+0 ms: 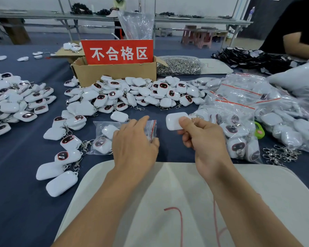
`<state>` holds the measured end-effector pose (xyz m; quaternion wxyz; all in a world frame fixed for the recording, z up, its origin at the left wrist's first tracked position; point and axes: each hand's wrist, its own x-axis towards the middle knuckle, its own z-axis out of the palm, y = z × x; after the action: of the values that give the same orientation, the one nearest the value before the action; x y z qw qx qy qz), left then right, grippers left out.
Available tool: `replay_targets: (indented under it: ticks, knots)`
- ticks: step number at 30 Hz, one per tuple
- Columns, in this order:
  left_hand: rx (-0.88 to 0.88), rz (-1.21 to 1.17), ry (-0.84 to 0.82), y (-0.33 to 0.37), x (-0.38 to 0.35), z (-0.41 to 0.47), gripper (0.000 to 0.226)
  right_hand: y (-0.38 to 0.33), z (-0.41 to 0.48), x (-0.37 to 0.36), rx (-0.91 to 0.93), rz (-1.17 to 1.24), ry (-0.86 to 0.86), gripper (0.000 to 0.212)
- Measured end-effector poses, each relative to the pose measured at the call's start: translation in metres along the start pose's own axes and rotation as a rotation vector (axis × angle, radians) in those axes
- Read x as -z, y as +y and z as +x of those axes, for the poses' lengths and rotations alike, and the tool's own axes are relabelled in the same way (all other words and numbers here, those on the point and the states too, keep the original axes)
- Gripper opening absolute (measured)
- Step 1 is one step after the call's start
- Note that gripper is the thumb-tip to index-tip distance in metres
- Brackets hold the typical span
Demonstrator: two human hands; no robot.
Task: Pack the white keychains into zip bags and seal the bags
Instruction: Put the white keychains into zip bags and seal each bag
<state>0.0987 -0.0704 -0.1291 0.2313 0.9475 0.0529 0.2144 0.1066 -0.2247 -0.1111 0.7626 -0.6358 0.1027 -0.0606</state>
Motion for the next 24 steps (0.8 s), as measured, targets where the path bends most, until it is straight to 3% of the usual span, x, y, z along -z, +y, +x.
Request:
replay_targets:
  ticks: [5, 9, 12, 15, 19, 24]
  knots:
    - [0.082, -0.066, -0.041, 0.0, -0.002, 0.002, 0.056, -0.003, 0.001, 0.007, -0.11, 0.078, -0.006, 0.022]
    - [0.013, -0.159, -0.047, 0.0, -0.003, -0.001, 0.048, -0.002, 0.004, 0.008, -0.156, 0.093, -0.028, 0.019]
    - [-0.088, -0.281, -0.083, 0.005, -0.002, -0.004, 0.059, 0.0, 0.002, 0.005, -0.117, -0.038, -0.086, 0.003]
    - [-0.126, -0.346, -0.11, 0.006, -0.003, -0.004, 0.065, 0.001, -0.001, 0.0, -0.084, -0.074, -0.162, 0.014]
    - [-0.157, -0.424, -0.089, 0.006, -0.002, -0.005, 0.065, 0.005, 0.0, -0.003, -0.006, -0.183, -0.141, 0.02]
    - [-0.059, -0.407, -0.081, 0.005, -0.005, -0.002, 0.072, 0.009, 0.005, -0.001, -0.018, -0.227, -0.092, 0.024]
